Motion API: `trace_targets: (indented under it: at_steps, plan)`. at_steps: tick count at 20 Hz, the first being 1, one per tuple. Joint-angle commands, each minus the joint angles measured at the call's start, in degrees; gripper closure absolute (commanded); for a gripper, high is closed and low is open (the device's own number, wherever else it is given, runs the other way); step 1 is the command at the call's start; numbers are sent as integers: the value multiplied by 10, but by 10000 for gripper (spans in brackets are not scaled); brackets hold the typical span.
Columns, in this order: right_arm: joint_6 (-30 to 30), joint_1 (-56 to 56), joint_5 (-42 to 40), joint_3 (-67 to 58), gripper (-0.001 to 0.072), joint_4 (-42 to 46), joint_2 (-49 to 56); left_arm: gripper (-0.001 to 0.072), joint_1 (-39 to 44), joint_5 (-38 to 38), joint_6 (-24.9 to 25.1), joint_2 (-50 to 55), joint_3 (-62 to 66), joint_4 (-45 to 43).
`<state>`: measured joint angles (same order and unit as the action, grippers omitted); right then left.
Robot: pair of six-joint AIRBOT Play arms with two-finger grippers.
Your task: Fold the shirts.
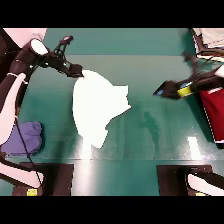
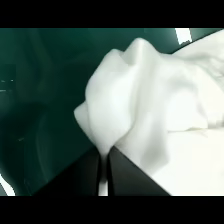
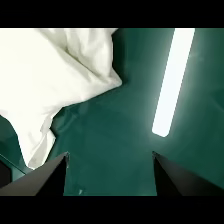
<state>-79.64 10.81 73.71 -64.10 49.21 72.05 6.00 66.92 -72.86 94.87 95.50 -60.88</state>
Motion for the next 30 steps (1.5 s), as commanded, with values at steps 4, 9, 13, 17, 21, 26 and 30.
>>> trace_targets:
  at_steps: [4, 9, 13, 17, 21, 26, 30]
  plan:
    - [120, 138, -239, 124, 117, -242, 146, 681, -2, 34, 7, -38, 2, -4]
    - [137, 180, -261, 26, 184, -265, 237, 681, -2, 43, -7, -38, 2, -4]
    - [150, 174, -262, -15, 694, -262, 257, 682, -2, 40, -6, -54, 2, -6]
    - [134, 133, -214, -52, 696, -192, 186, 682, -2, 9, -7, -138, 9, -52]
    - [53, 72, -164, -161, 696, -64, 47, 682, -2, -56, -7, -294, 10, -90]
    - [27, 51, -133, -315, 696, -10, -53, 682, 9, -68, -6, -437, 10, -9]
    - [-8, 50, -69, -406, 696, 7, -75, 682, 24, -32, -6, -461, 25, 27]
